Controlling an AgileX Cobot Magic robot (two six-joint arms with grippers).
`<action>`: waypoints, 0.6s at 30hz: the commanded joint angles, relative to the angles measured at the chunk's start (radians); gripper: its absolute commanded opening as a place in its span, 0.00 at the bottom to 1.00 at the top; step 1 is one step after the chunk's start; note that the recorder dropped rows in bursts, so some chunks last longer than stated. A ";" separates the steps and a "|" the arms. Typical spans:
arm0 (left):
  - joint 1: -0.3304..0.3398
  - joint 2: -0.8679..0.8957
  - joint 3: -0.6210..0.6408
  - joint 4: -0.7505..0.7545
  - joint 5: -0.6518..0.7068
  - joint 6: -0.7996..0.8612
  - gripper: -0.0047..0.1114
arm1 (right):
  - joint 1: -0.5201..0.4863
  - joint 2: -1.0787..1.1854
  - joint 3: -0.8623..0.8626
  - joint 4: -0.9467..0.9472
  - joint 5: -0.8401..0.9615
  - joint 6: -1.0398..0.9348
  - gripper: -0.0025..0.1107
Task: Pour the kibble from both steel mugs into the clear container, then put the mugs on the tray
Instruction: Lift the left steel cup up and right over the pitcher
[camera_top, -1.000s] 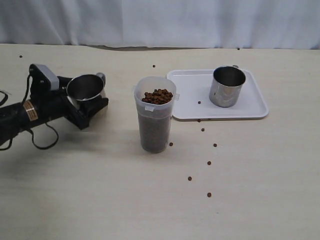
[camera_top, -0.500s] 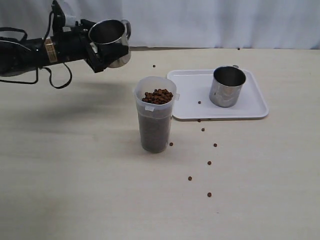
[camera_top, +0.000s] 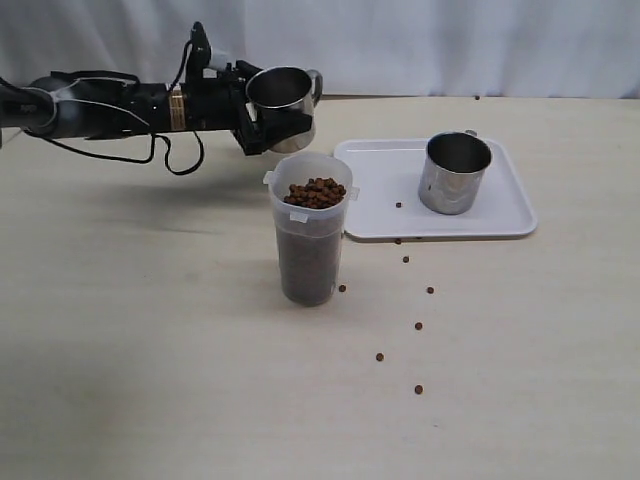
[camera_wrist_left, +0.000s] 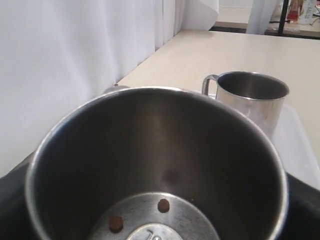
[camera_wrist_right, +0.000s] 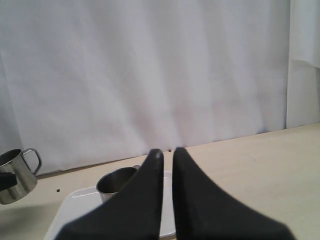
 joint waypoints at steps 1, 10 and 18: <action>-0.042 0.008 -0.063 0.029 0.034 -0.055 0.04 | -0.005 -0.003 0.003 0.004 0.002 0.001 0.07; -0.104 0.028 -0.100 0.025 0.047 -0.076 0.04 | -0.005 -0.003 0.003 0.004 0.002 0.001 0.07; -0.138 0.052 -0.105 -0.034 0.090 -0.070 0.04 | -0.005 -0.003 0.003 0.004 0.002 0.001 0.07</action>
